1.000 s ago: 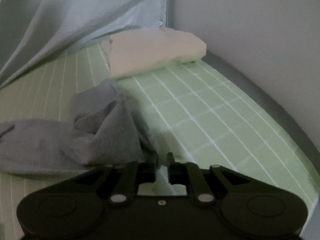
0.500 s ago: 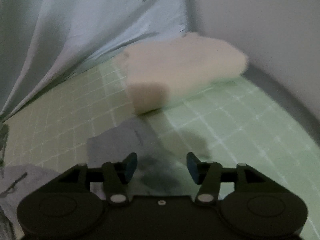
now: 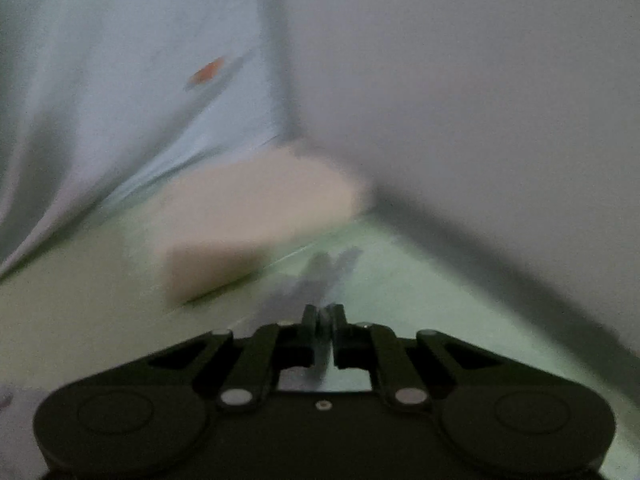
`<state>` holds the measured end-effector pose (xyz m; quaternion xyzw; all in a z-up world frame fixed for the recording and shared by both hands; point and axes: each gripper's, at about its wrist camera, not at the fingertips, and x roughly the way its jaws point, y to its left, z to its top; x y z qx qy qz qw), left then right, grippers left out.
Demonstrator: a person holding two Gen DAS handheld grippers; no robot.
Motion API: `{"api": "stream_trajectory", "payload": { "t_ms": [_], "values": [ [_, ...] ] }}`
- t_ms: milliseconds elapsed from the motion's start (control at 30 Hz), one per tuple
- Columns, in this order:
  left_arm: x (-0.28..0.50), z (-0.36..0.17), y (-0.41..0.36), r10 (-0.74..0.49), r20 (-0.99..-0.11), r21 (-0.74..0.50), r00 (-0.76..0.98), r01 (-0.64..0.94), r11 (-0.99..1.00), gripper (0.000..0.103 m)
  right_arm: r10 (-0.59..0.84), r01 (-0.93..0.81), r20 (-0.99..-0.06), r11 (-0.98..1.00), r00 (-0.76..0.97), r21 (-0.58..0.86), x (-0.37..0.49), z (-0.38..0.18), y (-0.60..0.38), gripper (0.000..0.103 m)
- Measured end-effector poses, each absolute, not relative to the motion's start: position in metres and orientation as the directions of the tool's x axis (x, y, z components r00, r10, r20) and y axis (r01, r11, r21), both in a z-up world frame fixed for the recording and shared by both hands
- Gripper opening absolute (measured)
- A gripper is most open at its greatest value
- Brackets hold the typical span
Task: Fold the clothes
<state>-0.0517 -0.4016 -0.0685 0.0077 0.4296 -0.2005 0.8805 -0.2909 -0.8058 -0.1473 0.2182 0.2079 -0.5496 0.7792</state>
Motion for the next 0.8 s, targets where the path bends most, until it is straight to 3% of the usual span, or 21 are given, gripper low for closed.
{"api": "stream_trajectory", "payload": {
  "t_ms": [133, 300, 367, 400, 500, 567, 633, 700, 800],
  "values": [
    [-0.051, -0.068, -0.403, -0.357, -0.756, -0.167, 0.549, 0.365, 0.916, 0.101, -0.808, 0.971, -0.54, 0.178, 0.236, 0.158, -0.343, -0.136, -0.787, 0.007],
    [-0.051, -0.072, -0.403, -0.366, -0.761, -0.182, 0.535, 0.366, 0.913, 0.102, -0.716, 0.989, -0.684, 0.137, 0.142, 0.062, -0.356, -0.175, -0.769, 0.008],
    [-0.052, -0.071, -0.399, -0.367, -0.758, -0.185, 0.539, 0.361, 0.914, 0.101, -0.702, 0.992, -0.706, 0.122, 0.099, 0.019, -0.351, -0.183, -0.763, 0.014],
    [-0.052, -0.071, -0.396, -0.366, -0.756, -0.187, 0.542, 0.356, 0.915, 0.101, -0.699, 0.992, -0.71, 0.123, 0.083, -0.005, -0.347, -0.184, -0.761, 0.019],
    [-0.053, -0.07, -0.387, -0.363, -0.754, -0.197, 0.547, 0.339, 0.92, 0.101, -0.694, 0.988, -0.718, 0.141, 0.054, -0.062, -0.334, -0.181, -0.762, 0.062],
    [-0.052, -0.071, -0.379, -0.36, -0.758, -0.205, 0.544, 0.324, 0.923, 0.101, -0.708, 0.983, -0.704, 0.163, 0.055, -0.087, -0.325, -0.175, -0.758, 0.072],
    [-0.052, -0.072, -0.368, -0.351, -0.763, -0.206, 0.543, 0.311, 0.928, 0.101, -0.723, 0.975, -0.688, 0.195, 0.07, -0.106, -0.311, -0.167, -0.754, 0.093],
    [-0.052, -0.073, -0.357, -0.342, -0.768, -0.205, 0.542, 0.297, 0.933, 0.101, -0.734, 0.963, -0.669, 0.248, 0.118, -0.103, -0.293, -0.155, -0.747, 0.101],
    [-0.048, -0.077, -0.338, -0.308, -0.782, -0.18, 0.542, 0.277, 0.944, 0.102, -0.71, 0.922, -0.664, 0.379, 0.233, -0.082, -0.249, -0.146, -0.736, 0.102]
  ]
}}
